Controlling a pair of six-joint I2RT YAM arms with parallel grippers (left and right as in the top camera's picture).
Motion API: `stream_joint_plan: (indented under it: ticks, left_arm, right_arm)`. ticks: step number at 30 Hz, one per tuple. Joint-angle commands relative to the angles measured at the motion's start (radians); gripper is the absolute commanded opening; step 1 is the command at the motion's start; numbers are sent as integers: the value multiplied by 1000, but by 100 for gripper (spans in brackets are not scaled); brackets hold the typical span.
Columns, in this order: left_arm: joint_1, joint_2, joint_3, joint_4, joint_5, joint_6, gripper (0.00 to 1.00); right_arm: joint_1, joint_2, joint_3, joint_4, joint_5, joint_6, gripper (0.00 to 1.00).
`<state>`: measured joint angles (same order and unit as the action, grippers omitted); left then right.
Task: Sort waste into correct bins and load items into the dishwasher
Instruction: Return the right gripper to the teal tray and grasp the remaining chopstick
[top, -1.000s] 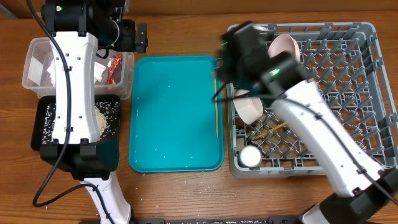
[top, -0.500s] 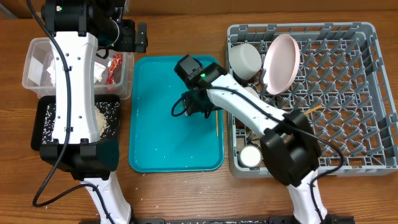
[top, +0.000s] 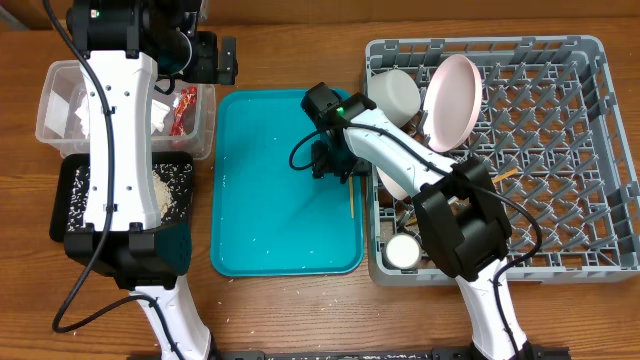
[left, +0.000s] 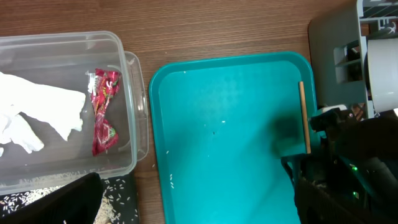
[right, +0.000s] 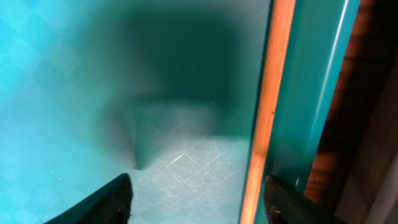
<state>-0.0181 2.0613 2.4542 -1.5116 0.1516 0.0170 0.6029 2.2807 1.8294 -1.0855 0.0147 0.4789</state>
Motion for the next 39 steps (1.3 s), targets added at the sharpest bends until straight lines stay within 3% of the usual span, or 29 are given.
stream_joint_plan:
  ticks: [1, 7, 10, 12, 16, 25, 39]
  left_arm:
    - [-3, -2, 22, 2, -5, -6, 100]
    - [-3, -2, 22, 2, -5, -6, 100]
    - [-3, -2, 22, 2, -5, -6, 100]
    - [-3, -2, 22, 2, -5, -6, 100]
    - [-3, -2, 22, 2, -5, -6, 100]
    - [-3, -2, 22, 2, -5, -6, 100]
    - [-3, -2, 22, 2, -5, -6, 100]
  right_arm:
    - [-2, 10, 21, 7, 8, 8, 64]
    - [9, 23, 21, 14, -29, 7, 45]
    - [34, 23, 21, 25, -27, -1, 41]
    - [52, 23, 21, 30, -1, -4, 41]
    - [62, 23, 43, 28, 61, -10, 61]
    - [64, 24, 89, -5, 332, -31, 62]
    - [28, 77, 89, 18, 184, -39, 63]
